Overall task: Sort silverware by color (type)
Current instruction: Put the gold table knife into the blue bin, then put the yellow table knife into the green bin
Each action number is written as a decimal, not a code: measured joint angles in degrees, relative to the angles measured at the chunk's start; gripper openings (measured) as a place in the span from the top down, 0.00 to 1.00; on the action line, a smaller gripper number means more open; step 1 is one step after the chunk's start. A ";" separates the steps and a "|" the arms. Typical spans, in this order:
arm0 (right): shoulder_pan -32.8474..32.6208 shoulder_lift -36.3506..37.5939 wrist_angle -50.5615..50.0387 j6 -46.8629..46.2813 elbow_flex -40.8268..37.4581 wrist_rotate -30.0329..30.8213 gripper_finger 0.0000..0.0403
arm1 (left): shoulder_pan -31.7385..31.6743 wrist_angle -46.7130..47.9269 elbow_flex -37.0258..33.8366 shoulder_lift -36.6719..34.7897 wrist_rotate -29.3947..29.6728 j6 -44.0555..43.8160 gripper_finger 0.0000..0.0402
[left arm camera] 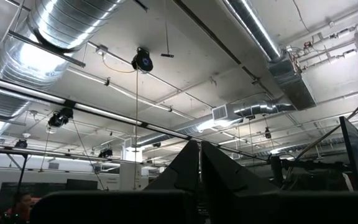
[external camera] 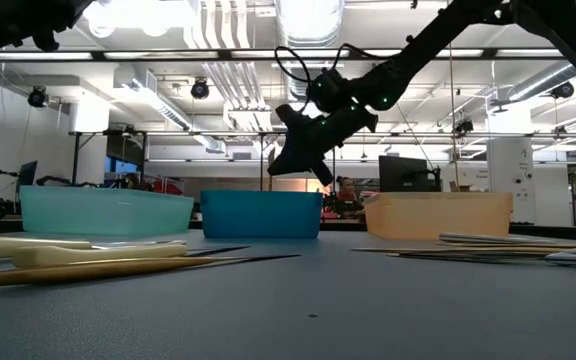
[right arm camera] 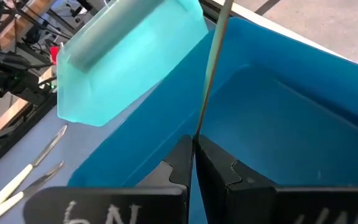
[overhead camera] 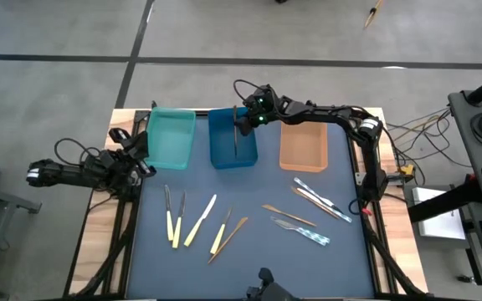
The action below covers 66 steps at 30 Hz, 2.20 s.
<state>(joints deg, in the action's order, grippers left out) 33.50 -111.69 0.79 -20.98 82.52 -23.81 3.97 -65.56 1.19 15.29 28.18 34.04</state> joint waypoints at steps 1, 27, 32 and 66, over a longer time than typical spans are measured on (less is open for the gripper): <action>0.00 -0.10 0.12 0.24 0.00 -0.02 0.98 | 0.00 0.00 0.00 0.00 0.00 0.00 1.00; -0.24 -0.23 0.09 1.30 0.00 3.03 0.82 | 0.00 0.00 0.00 0.00 -0.01 0.00 1.00; -0.24 -0.23 0.09 1.30 0.00 2.89 0.81 | 0.00 0.00 -0.02 0.00 0.00 -0.02 1.00; -15.65 27.57 -22.99 26.62 -0.09 3.18 0.83 | 0.50 31.40 -0.04 1.24 9.05 -51.13 1.00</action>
<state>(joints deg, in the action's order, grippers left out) 17.85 -84.12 -22.19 5.64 82.43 -20.63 4.47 -34.16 1.15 16.53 37.23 -17.08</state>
